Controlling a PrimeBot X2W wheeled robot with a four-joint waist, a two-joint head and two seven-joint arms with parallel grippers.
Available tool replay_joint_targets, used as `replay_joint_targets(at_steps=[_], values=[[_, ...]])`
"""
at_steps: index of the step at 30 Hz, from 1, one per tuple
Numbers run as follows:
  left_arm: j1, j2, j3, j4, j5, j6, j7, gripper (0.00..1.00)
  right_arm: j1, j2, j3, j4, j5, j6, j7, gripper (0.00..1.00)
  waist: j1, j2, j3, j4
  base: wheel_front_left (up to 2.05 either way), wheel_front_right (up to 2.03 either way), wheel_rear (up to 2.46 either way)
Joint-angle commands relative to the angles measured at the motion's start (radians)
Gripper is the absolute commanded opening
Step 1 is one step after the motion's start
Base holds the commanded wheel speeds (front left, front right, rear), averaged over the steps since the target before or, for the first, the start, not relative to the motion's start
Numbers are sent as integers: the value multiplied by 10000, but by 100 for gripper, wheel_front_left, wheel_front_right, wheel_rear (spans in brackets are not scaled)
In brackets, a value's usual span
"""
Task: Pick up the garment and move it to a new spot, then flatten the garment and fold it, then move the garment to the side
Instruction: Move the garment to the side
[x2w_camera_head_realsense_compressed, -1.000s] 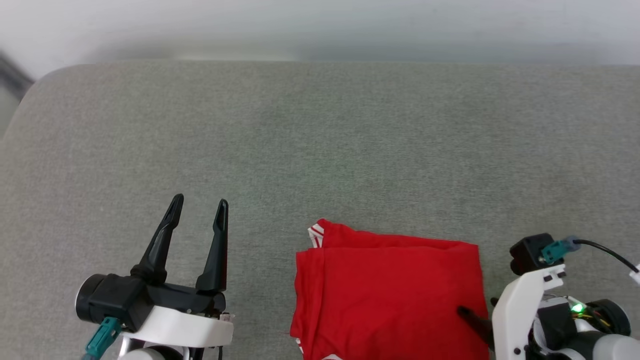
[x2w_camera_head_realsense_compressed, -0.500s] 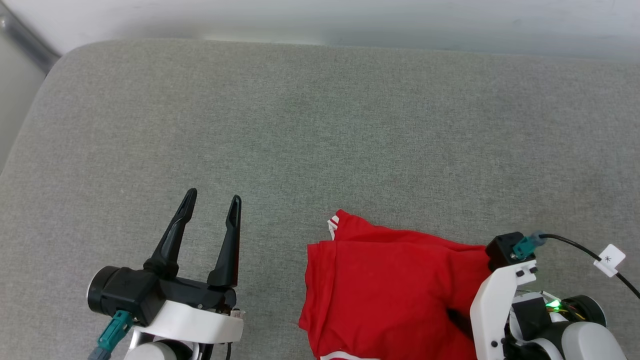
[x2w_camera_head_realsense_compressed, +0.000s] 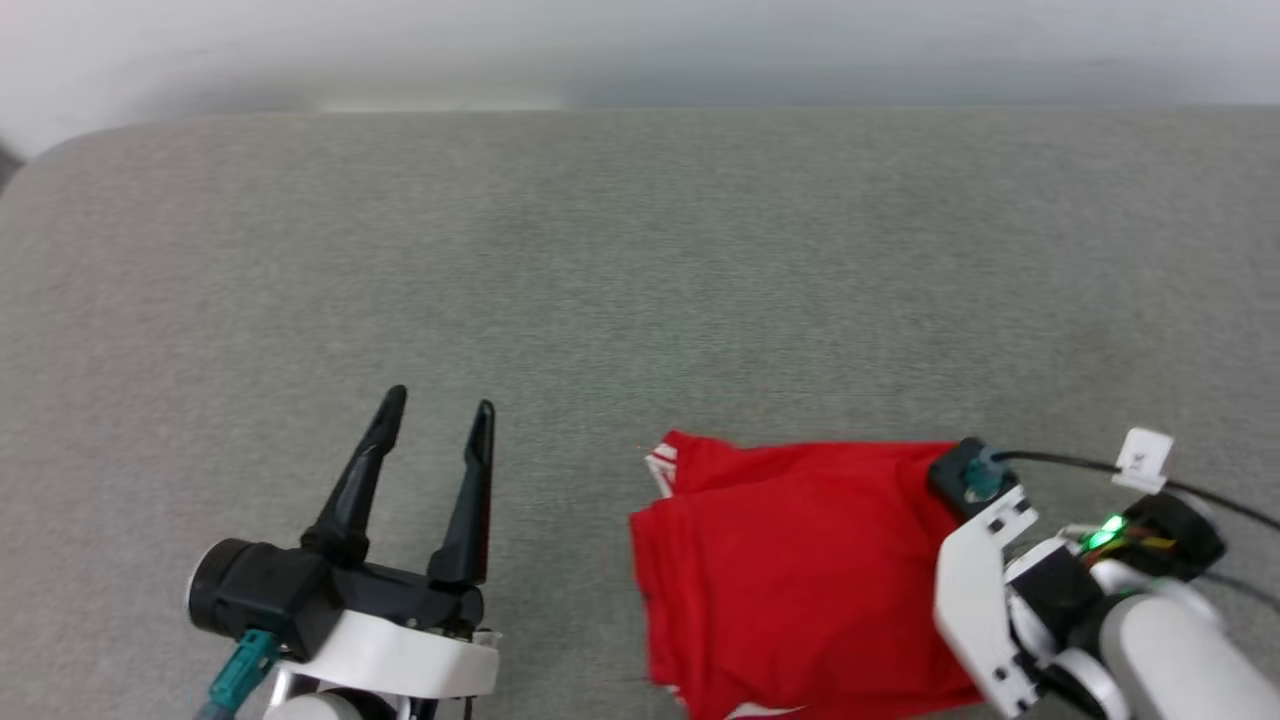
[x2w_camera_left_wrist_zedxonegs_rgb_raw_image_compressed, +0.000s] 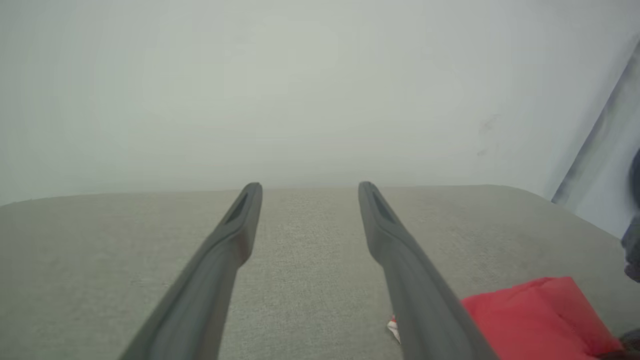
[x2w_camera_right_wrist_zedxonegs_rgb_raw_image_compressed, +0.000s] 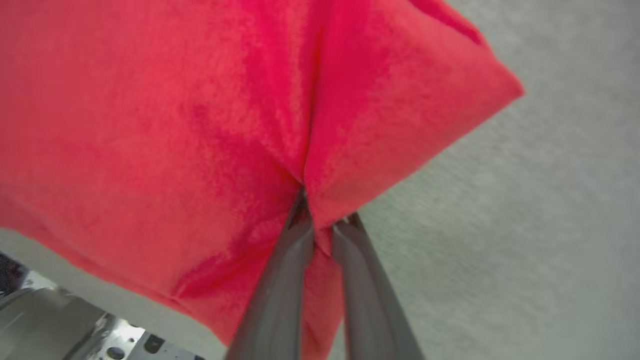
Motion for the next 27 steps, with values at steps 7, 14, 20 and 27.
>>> replay_joint_targets(at_steps=[7, 14, 20, 27], values=[[-625, 161, -391, -107, 198, -13, -23, 100, -1235, -2228, 804, -505, -107, -10, -15, 0, -1, 0, 751, -1581, 0, 0, 0], [-1831, 875, -1099, -507, 545, -13, -23, 100, -2450, -4060, 639, 23, -369, -11, -914, 0, -1, 0, 2330, -3146, 0, 0, 0], [-2757, 1441, -1551, -752, 766, -13, -23, 100, -2969, -4313, -267, 1356, -611, -13, -2273, 0, -1, 0, 3422, -3535, 0, 0, 0], [-3571, 1888, -1763, -1291, 852, -13, -23, 100, -3497, -4605, -1516, 3290, -1204, -13, -3554, 0, -1, 0, 4371, -3271, 0, 0, 0]])
